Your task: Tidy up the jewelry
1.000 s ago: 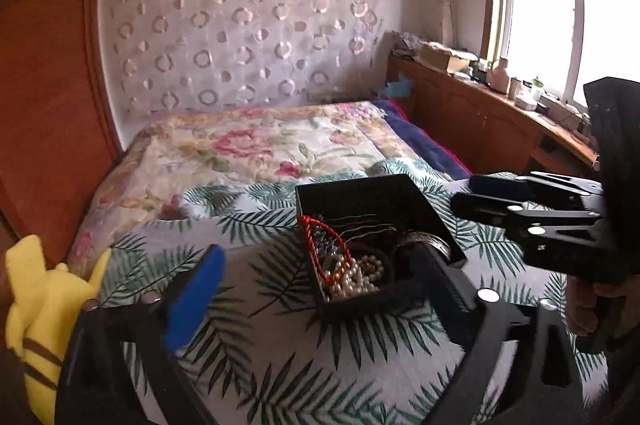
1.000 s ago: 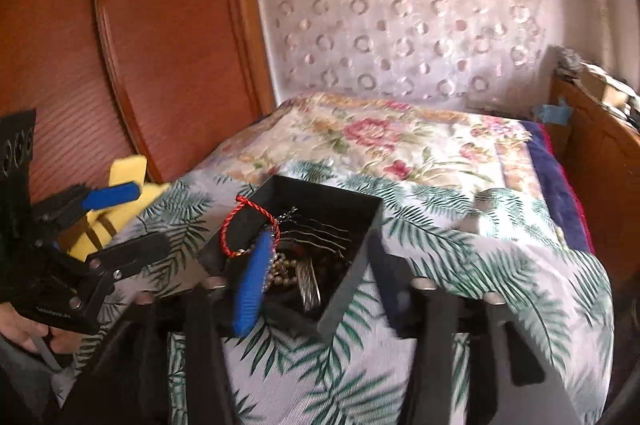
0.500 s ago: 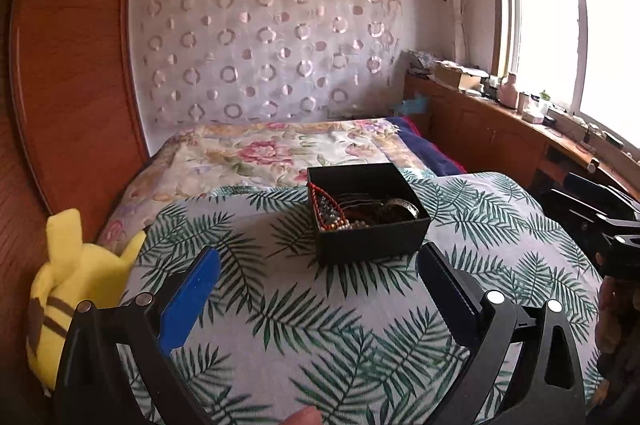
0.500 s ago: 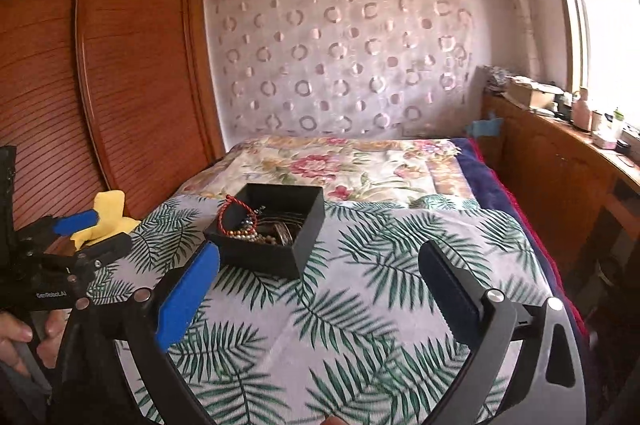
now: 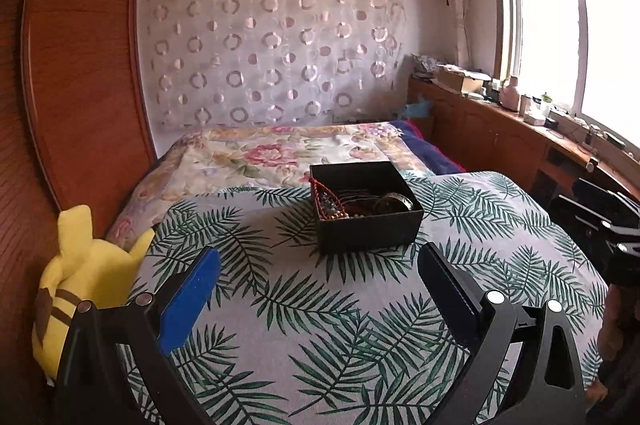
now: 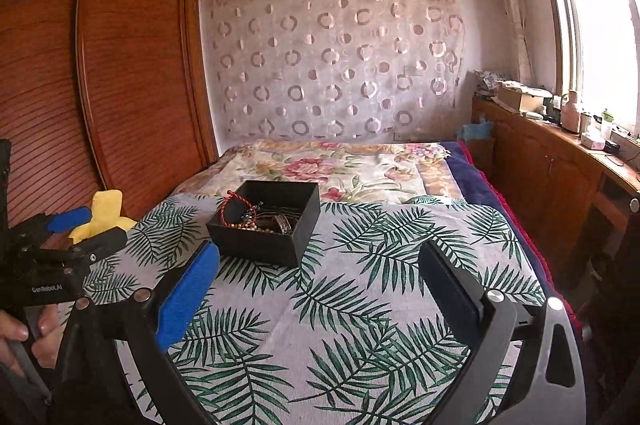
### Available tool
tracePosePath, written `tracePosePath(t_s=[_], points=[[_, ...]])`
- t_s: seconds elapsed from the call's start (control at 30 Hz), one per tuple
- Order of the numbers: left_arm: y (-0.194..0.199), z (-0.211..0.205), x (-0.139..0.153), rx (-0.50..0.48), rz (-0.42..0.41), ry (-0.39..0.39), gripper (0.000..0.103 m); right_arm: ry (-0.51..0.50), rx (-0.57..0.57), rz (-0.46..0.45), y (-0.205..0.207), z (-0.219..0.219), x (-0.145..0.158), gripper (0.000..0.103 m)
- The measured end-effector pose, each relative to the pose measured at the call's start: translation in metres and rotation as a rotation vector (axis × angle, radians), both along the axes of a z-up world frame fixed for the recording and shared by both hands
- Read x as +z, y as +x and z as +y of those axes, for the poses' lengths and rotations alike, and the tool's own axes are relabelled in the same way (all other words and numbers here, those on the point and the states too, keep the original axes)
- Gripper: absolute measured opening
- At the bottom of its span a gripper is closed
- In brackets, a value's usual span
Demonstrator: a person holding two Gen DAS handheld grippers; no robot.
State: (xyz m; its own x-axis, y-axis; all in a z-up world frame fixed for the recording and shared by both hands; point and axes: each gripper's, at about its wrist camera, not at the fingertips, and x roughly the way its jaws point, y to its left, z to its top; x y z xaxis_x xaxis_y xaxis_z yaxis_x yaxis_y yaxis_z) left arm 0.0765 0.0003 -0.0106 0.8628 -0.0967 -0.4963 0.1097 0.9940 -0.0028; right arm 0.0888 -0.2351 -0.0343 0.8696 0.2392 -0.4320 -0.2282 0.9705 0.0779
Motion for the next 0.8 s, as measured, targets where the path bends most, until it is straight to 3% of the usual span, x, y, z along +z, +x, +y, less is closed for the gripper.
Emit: tracePosePath(t_s=[0.8], points=[[-0.0062,0.0000,-0.0018,0.008,-0.020,0.000,0.095,0.002,-0.024,-0.009,-0.0011,-0.0038,-0.0019,0.100]])
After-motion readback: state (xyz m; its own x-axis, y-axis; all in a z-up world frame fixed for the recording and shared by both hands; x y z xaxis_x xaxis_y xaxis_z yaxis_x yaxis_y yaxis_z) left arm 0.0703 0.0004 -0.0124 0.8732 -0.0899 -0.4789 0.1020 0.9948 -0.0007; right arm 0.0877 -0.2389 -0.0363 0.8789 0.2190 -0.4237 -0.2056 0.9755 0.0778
